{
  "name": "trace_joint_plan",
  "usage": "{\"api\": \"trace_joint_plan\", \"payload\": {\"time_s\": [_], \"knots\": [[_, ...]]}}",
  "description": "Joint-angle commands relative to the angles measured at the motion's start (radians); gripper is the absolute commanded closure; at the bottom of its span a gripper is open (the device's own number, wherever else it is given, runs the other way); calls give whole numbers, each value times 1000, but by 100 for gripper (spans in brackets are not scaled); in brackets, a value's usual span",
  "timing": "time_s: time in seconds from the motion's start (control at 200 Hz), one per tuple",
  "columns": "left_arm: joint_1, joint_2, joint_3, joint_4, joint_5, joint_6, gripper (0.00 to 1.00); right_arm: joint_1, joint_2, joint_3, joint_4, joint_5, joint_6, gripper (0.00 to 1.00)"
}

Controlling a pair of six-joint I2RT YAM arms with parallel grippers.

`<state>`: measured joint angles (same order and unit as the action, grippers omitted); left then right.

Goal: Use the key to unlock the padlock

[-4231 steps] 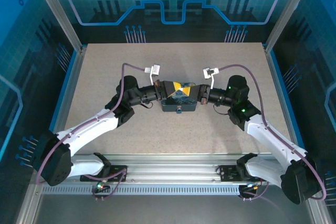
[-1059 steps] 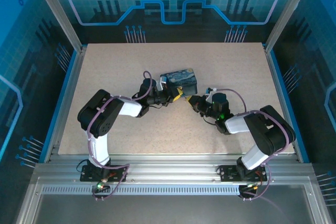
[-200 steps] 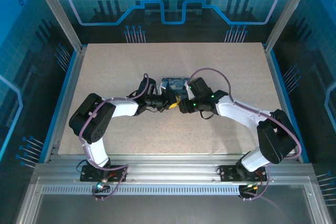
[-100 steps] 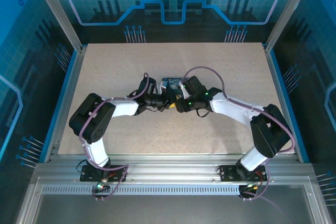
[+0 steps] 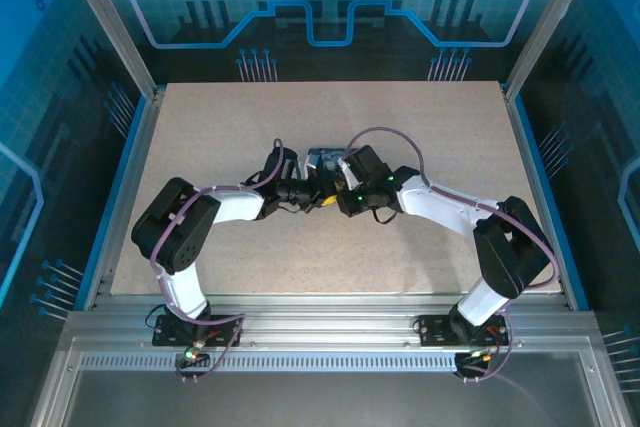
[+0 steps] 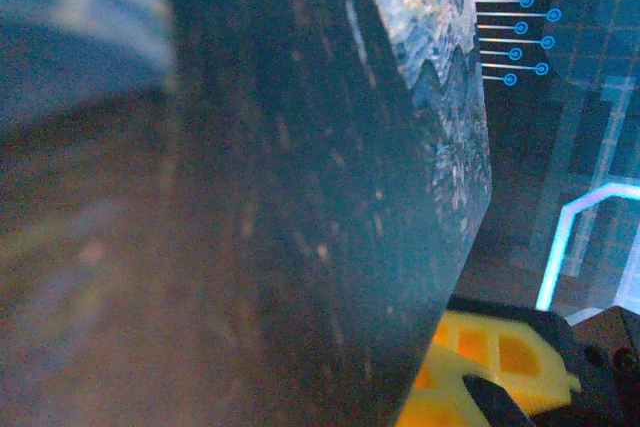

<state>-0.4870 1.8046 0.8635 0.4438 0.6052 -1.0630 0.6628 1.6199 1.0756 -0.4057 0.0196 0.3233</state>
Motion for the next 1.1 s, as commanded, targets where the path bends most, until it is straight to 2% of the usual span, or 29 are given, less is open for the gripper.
{"api": "trace_joint_plan", "payload": {"time_s": [0.0,0.065,0.18,0.235,0.315,0.39,0.79,1.096], "knots": [[-2,-25,36,15,37,11,100,13,21,26,-10,-5,-12,92],[-2,-23,34,16,36,9,100,14,21,18,-4,-10,-13,98],[-2,-22,33,20,38,9,100,13,20,4,7,-12,-9,98],[-2,-24,32,21,40,9,100,14,20,1,8,-25,-14,91],[-2,-23,31,21,41,9,100,17,13,1,6,-15,-12,74],[-2,-22,29,26,42,7,100,17,9,1,3,-3,-13,70],[-2,-25,17,47,47,-4,100,27,3,1,-13,70,-24,64],[-2,-24,16,52,48,-6,100,31,24,14,-19,77,-36,68]]}}
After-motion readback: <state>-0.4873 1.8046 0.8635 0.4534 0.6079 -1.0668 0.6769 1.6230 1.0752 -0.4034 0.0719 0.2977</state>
